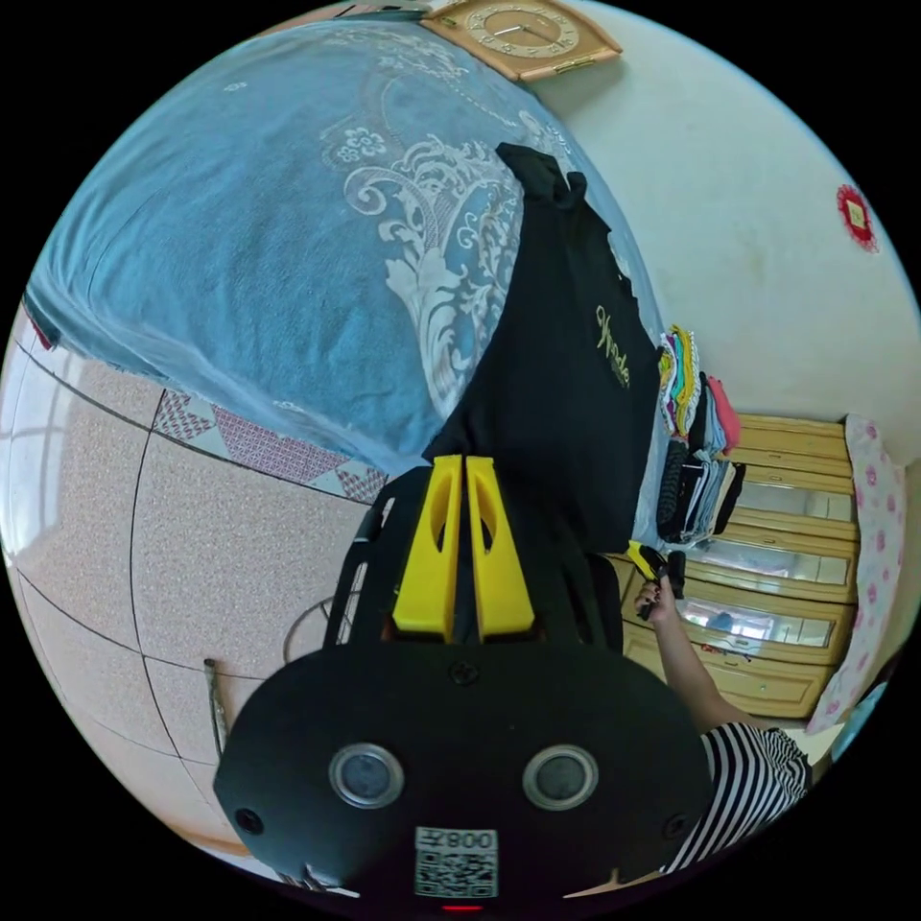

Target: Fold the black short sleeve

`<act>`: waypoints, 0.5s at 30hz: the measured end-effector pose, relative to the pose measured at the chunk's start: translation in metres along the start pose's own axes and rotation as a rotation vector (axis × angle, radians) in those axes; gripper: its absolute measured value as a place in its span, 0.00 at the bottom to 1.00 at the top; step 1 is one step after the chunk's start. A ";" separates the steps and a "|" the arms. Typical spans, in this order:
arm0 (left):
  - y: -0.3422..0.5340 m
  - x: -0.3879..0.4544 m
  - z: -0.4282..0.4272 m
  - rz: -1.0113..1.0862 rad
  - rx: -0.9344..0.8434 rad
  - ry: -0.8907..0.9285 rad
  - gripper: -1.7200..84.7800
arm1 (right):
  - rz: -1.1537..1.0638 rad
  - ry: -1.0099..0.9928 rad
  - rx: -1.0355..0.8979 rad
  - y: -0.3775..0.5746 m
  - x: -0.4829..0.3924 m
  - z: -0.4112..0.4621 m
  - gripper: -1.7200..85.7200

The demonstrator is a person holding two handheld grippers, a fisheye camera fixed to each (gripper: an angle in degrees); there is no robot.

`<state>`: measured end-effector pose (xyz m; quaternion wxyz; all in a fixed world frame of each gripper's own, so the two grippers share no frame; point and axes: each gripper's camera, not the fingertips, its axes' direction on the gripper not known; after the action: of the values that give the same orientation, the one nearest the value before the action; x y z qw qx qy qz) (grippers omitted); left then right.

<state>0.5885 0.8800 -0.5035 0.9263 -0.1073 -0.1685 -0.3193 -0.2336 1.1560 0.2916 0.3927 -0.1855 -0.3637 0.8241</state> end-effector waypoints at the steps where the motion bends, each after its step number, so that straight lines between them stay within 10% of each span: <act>1: 0.006 -0.003 -0.005 0.008 0.005 0.017 0.03 | -0.014 0.001 0.002 0.000 -0.002 -0.001 0.02; 15: 0.076 -0.032 -0.046 0.081 0.058 0.136 0.02 | -0.067 0.021 0.086 0.035 -0.005 -0.020 0.02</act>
<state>0.6239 0.9419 -0.5649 0.9505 -0.0655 -0.1101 -0.2832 -0.2368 1.1458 0.2525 0.4314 -0.1646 -0.3299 0.8234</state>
